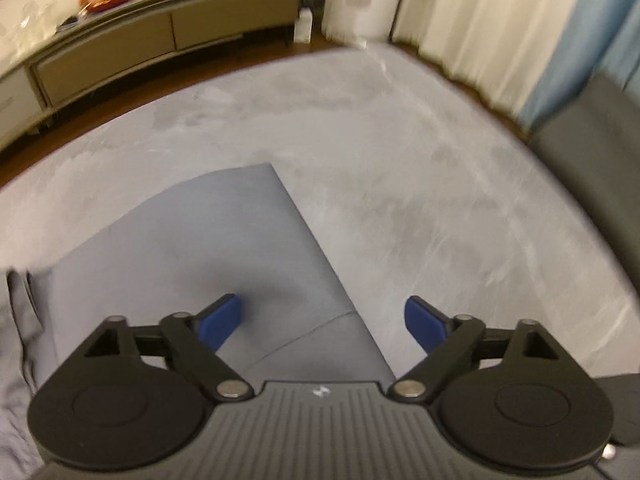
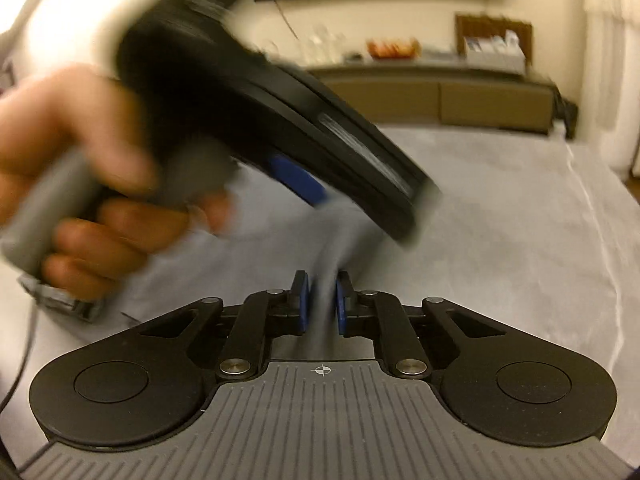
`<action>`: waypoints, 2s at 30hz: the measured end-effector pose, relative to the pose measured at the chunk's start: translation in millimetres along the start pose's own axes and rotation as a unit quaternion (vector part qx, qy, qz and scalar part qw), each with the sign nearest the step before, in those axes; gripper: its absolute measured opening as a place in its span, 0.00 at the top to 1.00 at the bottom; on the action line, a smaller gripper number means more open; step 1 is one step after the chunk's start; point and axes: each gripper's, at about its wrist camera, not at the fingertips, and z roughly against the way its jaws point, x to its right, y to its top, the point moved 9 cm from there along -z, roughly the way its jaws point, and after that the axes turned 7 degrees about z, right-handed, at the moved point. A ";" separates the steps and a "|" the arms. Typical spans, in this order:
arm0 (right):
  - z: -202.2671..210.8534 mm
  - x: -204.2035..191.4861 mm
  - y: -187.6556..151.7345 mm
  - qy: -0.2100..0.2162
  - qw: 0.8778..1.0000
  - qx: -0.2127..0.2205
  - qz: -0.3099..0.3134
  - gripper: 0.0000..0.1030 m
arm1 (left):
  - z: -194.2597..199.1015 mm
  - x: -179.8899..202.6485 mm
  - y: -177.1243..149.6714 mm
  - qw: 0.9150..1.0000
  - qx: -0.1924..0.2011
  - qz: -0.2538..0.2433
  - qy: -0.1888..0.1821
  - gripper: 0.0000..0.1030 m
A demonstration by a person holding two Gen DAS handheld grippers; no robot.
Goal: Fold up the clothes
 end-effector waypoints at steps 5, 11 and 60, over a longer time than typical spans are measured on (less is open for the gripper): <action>3.3 -2.6 0.7 0.016 1.000 0.004 -0.012 0.87 | 0.0 1.3 -12.4 0.999 -0.015 -0.025 0.023 0.81; 19.2 -24.0 20.5 0.087 0.994 0.040 -0.057 0.42 | 107.1 -58.3 -10.7 0.989 0.083 0.087 -0.090 0.84; -89.8 -43.1 26.5 0.034 0.995 -0.066 -0.071 0.98 | 80.2 -285.2 -219.9 0.930 0.124 0.329 -0.110 0.92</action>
